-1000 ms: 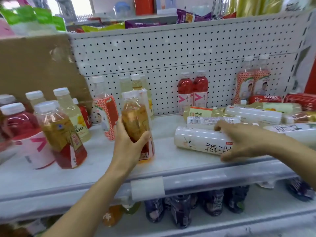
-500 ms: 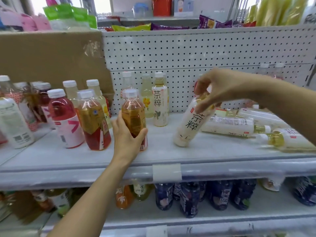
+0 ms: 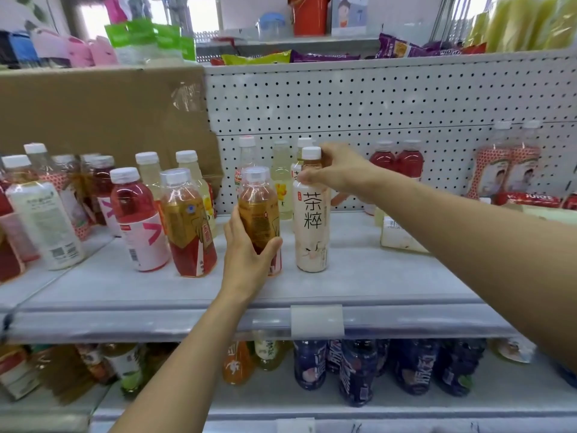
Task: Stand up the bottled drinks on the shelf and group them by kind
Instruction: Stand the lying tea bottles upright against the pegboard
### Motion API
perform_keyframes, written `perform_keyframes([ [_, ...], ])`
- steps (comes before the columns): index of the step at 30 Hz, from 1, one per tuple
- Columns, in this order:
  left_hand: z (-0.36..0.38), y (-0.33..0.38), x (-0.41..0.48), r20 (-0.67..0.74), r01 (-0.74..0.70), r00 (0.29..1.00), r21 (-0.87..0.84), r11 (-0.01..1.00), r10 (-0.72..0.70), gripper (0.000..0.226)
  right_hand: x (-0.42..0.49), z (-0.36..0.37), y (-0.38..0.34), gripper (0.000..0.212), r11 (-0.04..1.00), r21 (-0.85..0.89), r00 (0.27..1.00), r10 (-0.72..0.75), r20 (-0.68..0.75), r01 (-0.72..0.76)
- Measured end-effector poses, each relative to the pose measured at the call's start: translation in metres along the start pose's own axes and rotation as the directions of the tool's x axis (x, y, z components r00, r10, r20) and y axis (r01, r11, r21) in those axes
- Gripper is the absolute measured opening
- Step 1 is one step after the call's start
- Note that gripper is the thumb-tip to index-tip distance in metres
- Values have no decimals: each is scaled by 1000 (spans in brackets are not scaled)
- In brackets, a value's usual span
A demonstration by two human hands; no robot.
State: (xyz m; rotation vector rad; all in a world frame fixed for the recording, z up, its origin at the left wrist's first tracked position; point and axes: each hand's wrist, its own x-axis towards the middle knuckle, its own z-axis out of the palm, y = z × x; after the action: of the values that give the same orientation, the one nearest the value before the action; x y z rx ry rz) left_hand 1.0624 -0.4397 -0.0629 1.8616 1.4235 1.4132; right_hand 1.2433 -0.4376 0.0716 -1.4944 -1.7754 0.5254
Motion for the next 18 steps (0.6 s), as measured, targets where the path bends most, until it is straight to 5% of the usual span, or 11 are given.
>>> perform_keyframes([
  [6,1,13,-27,-70,5,998,109,994,2,91,-40,2,32,53,994,109,1000,-13,-27,16],
  [9,11,26,-63,-110,-208,963,276,938,246,86,-76,-5,76,52,999,-31,998,-40,47,42],
  [14,68,66,-69,122,-403,915,212,890,385,73,-105,-84,149,57,901,-432,998,48,30,-30],
  [18,152,109,-47,302,-483,854,156,862,424,74,-104,-154,195,60,790,-584,972,233,7,-185],
])
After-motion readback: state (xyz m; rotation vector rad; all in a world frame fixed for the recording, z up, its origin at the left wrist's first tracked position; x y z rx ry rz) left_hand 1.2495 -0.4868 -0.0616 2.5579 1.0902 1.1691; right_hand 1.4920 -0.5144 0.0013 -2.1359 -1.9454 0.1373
